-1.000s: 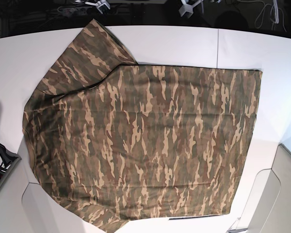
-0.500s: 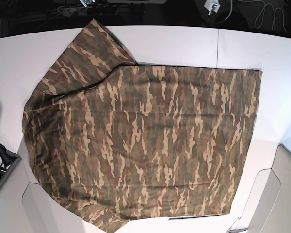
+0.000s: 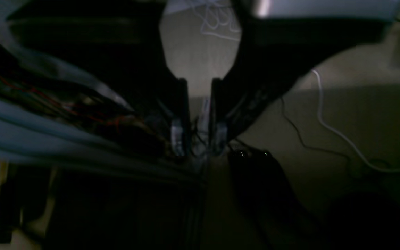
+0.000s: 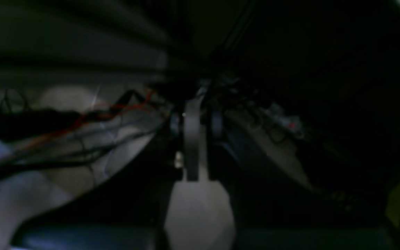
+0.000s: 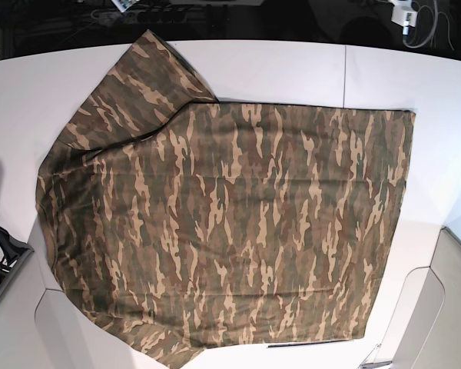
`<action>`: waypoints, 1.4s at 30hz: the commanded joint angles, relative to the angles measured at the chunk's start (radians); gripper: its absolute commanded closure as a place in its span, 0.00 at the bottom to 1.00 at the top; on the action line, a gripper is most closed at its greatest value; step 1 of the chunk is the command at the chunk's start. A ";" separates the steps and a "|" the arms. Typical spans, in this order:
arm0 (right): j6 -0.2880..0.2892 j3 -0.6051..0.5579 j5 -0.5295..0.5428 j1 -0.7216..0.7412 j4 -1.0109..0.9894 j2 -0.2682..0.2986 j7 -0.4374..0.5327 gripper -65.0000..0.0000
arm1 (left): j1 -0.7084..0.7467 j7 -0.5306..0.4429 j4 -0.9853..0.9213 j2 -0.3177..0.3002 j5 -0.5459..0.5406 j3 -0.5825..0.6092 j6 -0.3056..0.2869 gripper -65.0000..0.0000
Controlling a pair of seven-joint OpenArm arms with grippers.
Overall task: Fold the T-shirt properly
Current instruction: 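Move both grippers from rest toward the shirt's shoulder corners, then grasp the camouflage shirt's shoulder corners with both grippers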
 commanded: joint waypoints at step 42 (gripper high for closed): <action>0.142 0.431 0.462 0.313 -0.154 -0.238 -0.144 0.54 | -0.121 0.148 0.201 -0.142 -0.333 -0.326 -0.012 0.48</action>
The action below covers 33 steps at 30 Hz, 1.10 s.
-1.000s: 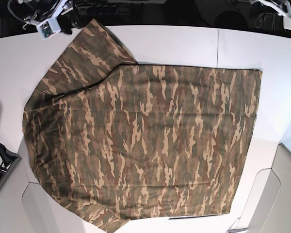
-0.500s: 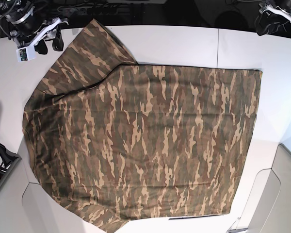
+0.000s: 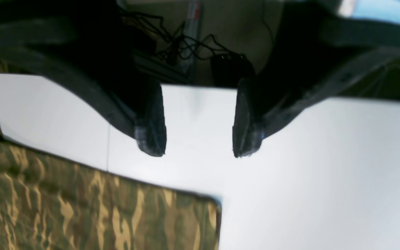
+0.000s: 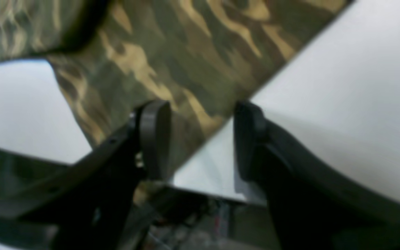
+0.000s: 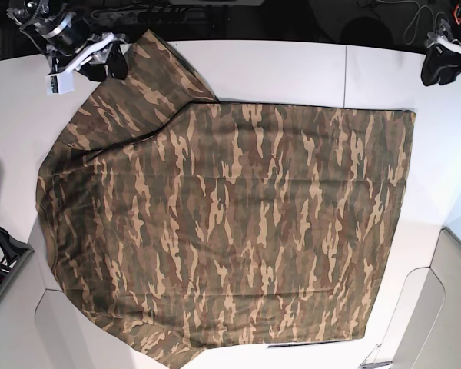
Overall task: Fold the T-shirt properly
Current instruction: 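Grasp the camouflage shirt's shoulder corners with both grippers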
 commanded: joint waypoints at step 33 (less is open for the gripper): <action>0.033 -0.020 0.017 0.034 -0.027 -0.073 -0.012 0.54 | -0.299 -0.109 -0.443 -0.149 0.129 0.231 -0.010 0.34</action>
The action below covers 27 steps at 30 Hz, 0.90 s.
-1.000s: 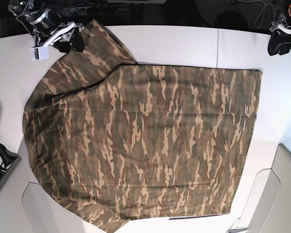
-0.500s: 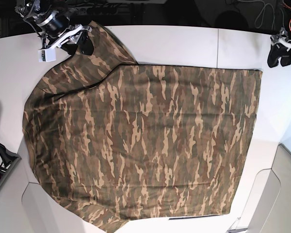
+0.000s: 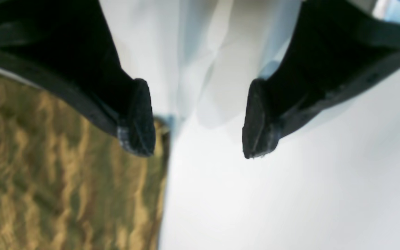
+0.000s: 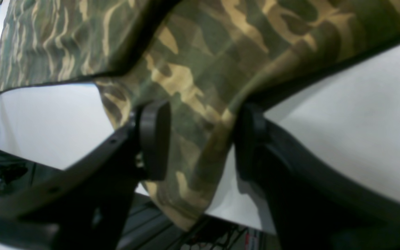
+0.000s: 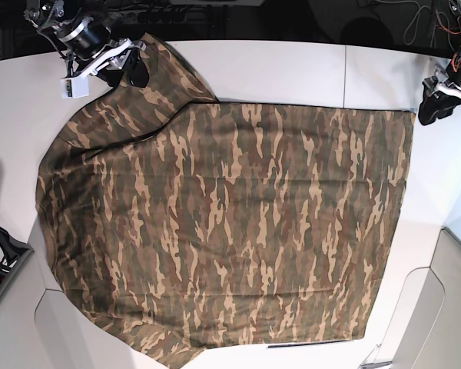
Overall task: Fold the T-shirt properly
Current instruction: 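Grasp the camouflage shirt's shoulder corners with both grippers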
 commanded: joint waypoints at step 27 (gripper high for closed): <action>0.046 0.016 -0.010 0.044 0.007 0.002 -0.013 1.00 | 0.008 0.075 0.018 0.011 -0.095 0.188 -0.001 1.00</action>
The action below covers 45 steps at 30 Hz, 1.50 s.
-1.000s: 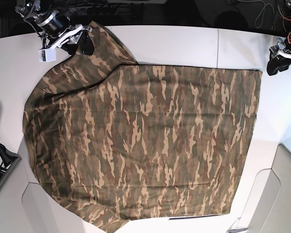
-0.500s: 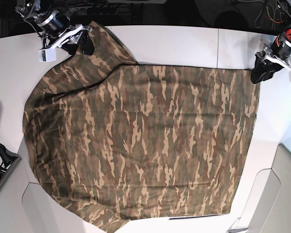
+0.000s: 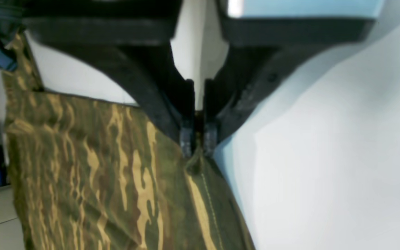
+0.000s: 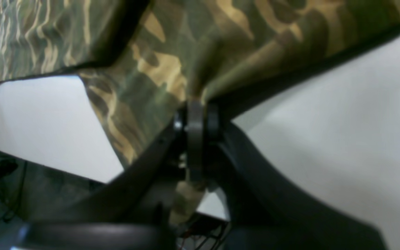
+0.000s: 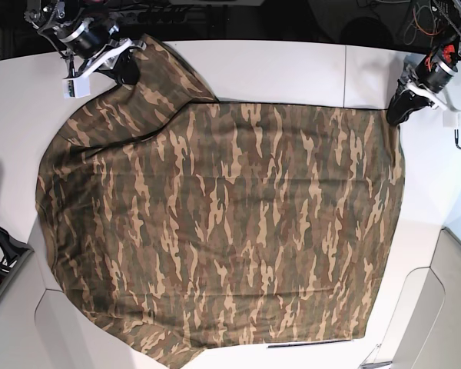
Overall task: Fold the T-shirt properly
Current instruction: 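Grasp the camouflage shirt's shoulder corners with both grippers, then lift the shoulders and pull them back toward the robot with both grippers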
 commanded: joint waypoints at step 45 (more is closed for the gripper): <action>0.120 0.151 -0.098 0.925 -0.529 0.064 0.063 1.00 | -0.589 -0.243 -0.100 -0.017 0.497 0.160 0.050 1.00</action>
